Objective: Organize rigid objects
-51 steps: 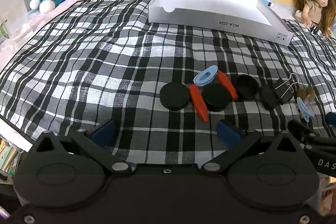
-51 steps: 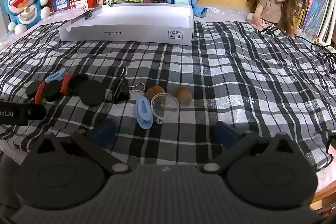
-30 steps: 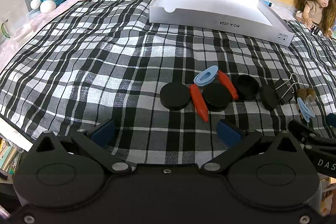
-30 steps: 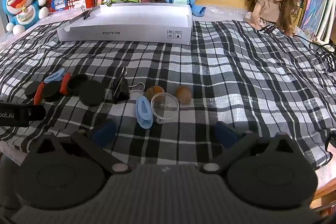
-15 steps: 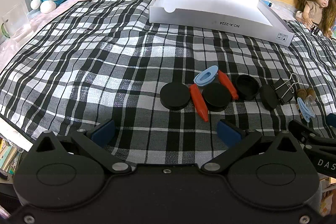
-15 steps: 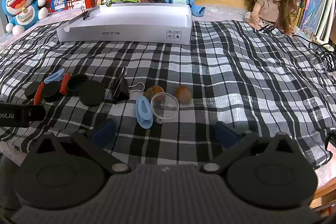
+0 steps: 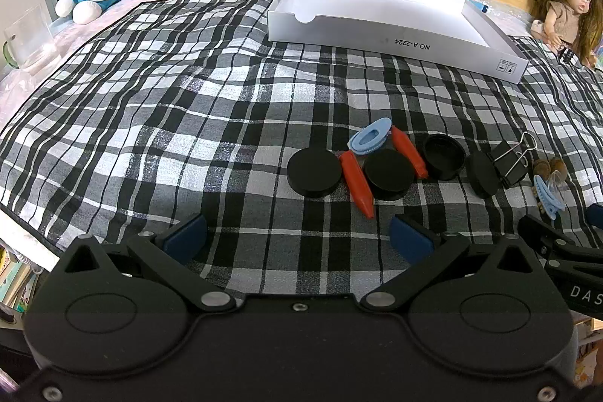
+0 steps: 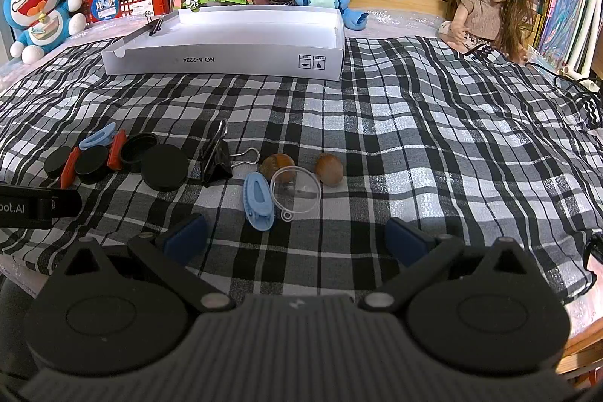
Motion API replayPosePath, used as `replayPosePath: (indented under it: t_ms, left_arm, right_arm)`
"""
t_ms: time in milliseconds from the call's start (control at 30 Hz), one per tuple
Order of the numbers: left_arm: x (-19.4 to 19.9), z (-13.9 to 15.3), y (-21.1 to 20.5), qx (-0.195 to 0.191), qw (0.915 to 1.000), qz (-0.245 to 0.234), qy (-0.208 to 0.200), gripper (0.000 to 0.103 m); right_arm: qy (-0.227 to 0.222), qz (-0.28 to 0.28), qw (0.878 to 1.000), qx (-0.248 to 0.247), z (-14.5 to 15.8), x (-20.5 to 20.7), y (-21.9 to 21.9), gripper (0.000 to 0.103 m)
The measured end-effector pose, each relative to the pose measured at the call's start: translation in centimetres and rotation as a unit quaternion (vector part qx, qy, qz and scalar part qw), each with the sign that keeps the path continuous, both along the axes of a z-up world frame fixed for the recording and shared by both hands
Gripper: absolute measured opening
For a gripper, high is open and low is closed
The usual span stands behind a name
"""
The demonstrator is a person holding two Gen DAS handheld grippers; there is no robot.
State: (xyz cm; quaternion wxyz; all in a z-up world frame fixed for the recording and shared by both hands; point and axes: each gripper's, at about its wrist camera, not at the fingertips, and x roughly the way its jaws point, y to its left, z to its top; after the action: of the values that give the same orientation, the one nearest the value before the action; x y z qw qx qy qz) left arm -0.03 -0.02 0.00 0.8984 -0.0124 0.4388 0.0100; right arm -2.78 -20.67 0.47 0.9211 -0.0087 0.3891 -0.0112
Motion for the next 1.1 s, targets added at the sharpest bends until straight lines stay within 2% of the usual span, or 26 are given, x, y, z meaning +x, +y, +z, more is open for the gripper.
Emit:
replayPosePath:
  t_ms: [600, 800, 1100]
  left_arm:
    - [0.0, 0.0, 0.0, 0.0, 1.0, 0.0, -0.001, 0.103]
    - [0.0, 0.0, 0.0, 0.0, 1.0, 0.0, -0.001, 0.103]
    - [-0.5, -0.2, 0.6, -0.001, 0.9998, -0.006, -0.021, 0.103]
  right_arm:
    - [-0.002, 0.0, 1.0, 0.0, 0.0, -0.2, 0.9, 0.103]
    - [-0.007, 0.0, 1.0, 0.001, -0.2, -0.3, -0.1, 0.103]
    - [-0.015, 0.003, 1.0, 0.001, -0.1, -0.4, 0.0, 0.103]
